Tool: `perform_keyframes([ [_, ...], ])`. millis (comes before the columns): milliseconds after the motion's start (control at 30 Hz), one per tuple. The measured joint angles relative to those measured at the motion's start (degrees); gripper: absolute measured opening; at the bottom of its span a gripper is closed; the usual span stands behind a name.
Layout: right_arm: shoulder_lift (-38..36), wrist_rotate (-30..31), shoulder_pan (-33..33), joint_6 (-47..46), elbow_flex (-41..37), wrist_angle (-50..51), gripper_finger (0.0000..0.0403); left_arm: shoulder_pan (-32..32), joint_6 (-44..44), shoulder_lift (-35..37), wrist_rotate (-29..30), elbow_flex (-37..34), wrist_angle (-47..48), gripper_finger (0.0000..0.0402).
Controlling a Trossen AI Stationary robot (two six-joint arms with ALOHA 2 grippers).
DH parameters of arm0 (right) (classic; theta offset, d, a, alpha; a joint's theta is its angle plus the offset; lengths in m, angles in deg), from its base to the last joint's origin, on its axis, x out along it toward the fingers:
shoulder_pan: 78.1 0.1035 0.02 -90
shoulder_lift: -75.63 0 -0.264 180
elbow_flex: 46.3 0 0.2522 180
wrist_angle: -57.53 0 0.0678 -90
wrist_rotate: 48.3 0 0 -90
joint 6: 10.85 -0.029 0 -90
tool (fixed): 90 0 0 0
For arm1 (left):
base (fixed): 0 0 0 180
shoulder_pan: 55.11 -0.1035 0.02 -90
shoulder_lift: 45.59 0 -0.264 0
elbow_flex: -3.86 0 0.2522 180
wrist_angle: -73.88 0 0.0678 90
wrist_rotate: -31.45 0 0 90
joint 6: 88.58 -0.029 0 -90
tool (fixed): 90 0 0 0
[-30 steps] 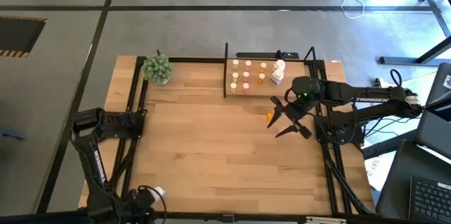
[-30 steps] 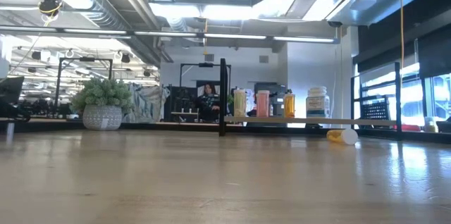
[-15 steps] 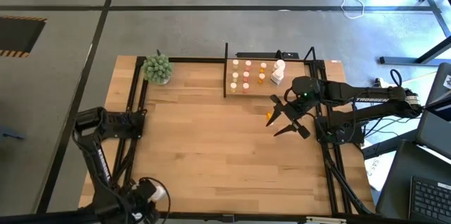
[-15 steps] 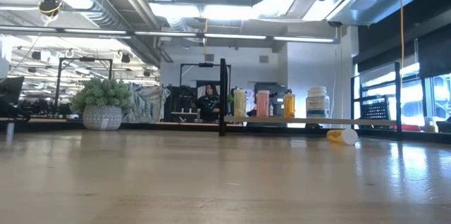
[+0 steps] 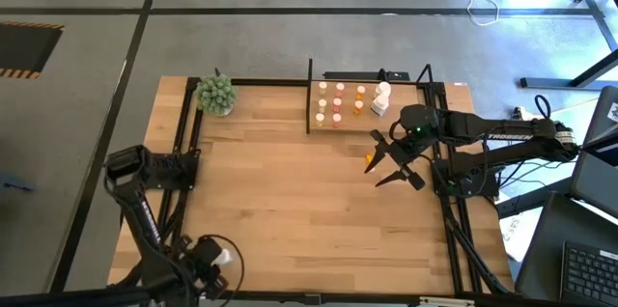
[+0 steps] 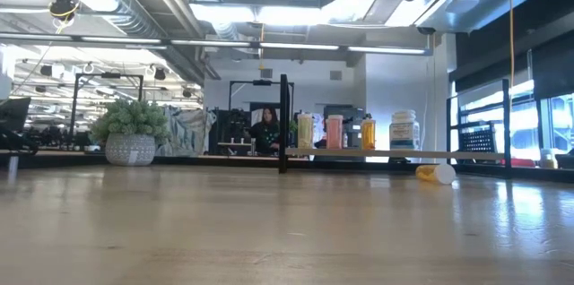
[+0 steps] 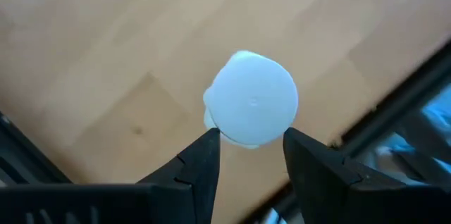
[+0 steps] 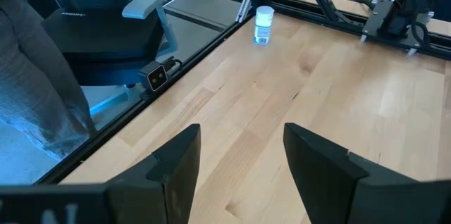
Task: Pick and place medicine bottles onto shelf by color
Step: Put the white pill bottle on the shelf aligned with the other white pill bottles
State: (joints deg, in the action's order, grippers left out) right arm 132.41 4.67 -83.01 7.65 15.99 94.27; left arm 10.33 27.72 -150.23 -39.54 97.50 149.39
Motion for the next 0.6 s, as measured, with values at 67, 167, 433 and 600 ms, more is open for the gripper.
perform_keyframes([
  [67, 0.0, 0.0, 0.0, 0.0, 0.0, 0.0, 0.0207, -0.9, -1.6, 0.0, 0.5, 0.0, 1.2, 0.0150],
  [167, 0.0, 0.0, 0.0, 0.0, 0.0, 0.0, 0.0207, -2.1, -3.4, 0.0, 1.9, 0.0, 2.8, 0.0150],
  [433, 0.0, 0.0, 0.0, 0.0, 0.0, 0.0, 0.0207, -5.9, -8.8, 0.0, 4.6, 0.0, 3.9, 0.0150],
  [600, 0.0, 0.0, 0.0, 0.0, 0.0, 0.0, 0.0207, -7.5, -11.5, 0.0, 5.4, 0.0, 3.5, 0.0150],
])
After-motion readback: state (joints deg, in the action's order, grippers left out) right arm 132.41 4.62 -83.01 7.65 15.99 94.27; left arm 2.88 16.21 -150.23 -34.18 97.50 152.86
